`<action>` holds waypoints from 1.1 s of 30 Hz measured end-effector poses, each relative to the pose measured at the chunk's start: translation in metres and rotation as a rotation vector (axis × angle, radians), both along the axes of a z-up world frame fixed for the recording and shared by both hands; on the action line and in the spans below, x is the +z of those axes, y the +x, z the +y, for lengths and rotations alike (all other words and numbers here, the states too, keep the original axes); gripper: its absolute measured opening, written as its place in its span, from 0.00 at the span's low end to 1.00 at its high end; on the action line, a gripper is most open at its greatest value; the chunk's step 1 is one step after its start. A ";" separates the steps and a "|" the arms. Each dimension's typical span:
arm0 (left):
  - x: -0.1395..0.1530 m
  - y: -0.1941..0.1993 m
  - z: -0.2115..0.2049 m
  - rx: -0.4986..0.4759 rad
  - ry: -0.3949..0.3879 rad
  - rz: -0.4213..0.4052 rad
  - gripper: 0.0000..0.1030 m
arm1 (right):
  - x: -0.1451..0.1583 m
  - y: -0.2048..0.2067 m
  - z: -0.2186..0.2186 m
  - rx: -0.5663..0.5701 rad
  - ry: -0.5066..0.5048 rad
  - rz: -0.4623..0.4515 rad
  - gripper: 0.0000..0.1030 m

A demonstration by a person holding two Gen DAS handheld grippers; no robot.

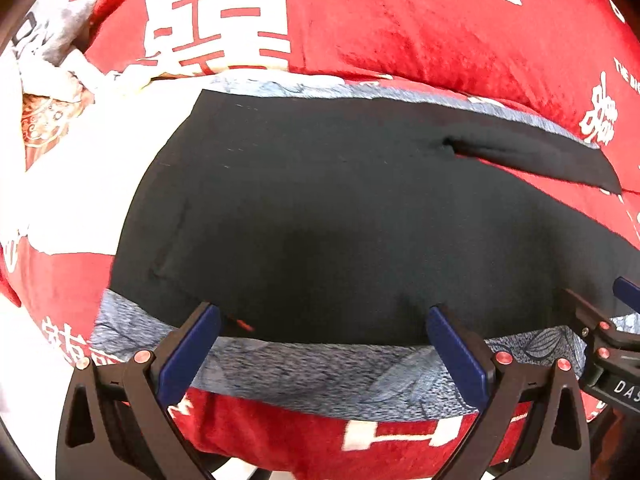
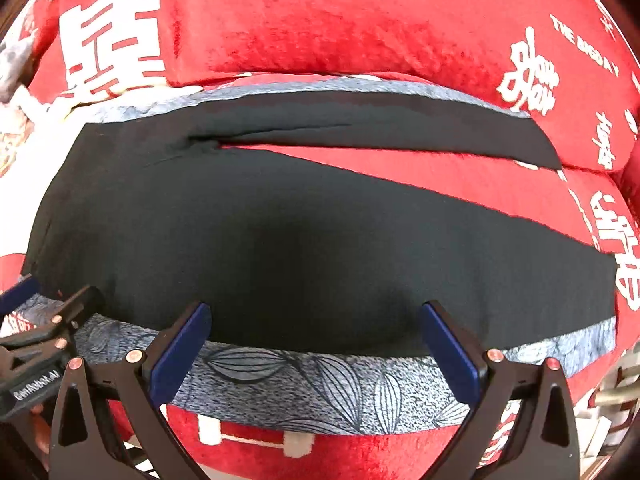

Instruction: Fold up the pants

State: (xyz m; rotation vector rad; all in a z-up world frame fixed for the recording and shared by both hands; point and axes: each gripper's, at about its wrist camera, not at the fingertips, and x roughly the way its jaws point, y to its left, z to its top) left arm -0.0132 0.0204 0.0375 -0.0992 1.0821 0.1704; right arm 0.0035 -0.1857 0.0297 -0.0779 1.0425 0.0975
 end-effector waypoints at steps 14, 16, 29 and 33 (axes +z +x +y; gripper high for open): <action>0.023 0.028 0.021 0.034 0.011 -0.005 1.00 | 0.027 0.029 0.024 0.125 0.015 -0.024 1.00; 0.024 0.031 0.022 0.035 0.018 -0.002 1.00 | 0.028 0.033 0.028 0.138 0.017 -0.021 1.00; 0.012 0.065 0.039 0.046 0.026 0.025 1.00 | 0.025 0.081 0.058 0.237 0.012 0.009 1.00; 0.008 0.082 0.040 0.043 0.031 0.039 1.00 | 0.021 0.108 0.068 0.281 -0.007 0.014 1.00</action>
